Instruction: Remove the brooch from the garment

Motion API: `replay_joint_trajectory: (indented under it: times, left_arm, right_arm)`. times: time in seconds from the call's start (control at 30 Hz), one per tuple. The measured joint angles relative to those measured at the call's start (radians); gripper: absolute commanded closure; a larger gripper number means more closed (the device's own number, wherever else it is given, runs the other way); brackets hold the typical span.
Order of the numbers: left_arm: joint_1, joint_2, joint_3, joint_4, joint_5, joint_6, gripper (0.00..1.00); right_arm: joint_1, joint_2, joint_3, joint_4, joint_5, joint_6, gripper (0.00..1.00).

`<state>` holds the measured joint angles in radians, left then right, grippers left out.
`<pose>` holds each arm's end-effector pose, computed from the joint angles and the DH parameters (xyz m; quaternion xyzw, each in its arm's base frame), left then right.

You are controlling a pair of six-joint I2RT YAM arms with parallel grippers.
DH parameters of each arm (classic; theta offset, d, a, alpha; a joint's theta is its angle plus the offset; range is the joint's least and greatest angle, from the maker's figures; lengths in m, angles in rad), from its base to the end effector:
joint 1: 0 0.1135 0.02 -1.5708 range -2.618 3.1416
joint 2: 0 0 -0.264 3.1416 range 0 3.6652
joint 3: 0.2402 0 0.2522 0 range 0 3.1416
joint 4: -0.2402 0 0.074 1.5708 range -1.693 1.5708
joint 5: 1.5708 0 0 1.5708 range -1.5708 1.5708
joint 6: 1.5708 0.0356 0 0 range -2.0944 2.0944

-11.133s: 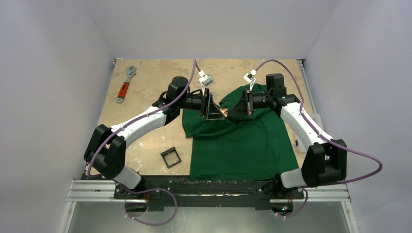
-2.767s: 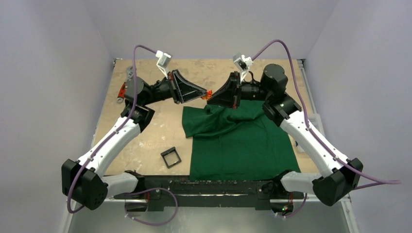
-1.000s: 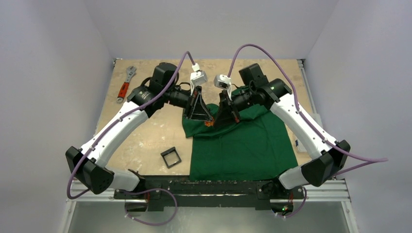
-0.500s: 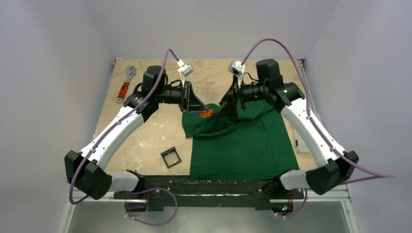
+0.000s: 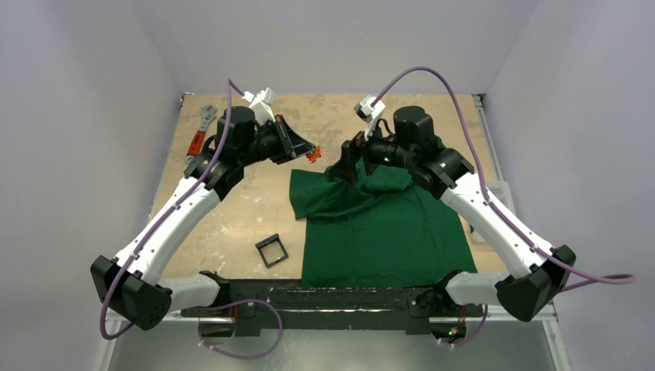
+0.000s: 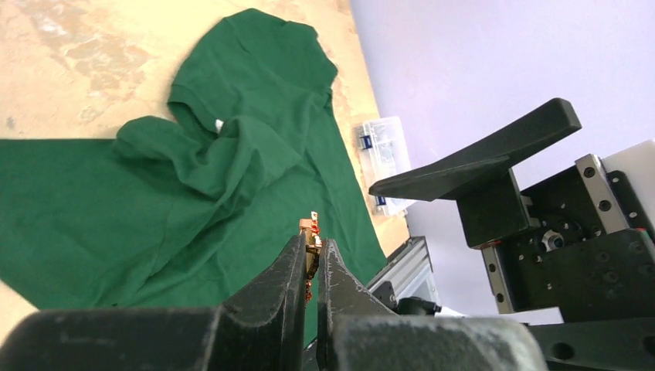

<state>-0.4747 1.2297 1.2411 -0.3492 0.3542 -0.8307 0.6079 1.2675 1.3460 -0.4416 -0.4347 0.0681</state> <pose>0.2410 -0.1377 0.3895 -0.0419 0.8085 -0.4599 0.3648 0.2213 0.1722 0.4067 -0.3323 0.7420 0.3513 0.4642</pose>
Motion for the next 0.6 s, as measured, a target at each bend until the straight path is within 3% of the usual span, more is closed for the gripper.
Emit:
replay_joint_trajectory:
  times: [0.33, 0.6]
  left_arm:
    - [-0.018, -0.006, 0.0, -0.042, -0.074, -0.053, 1.0]
    - [-0.018, -0.021, 0.0, -0.042, -0.074, -0.073, 1.0]
  right_arm:
    - [0.092, 0.069, 0.024, 0.041, 0.088, 0.019, 0.06]
    - [0.121, 0.106, 0.04, 0.112, 0.114, 0.037, 0.13]
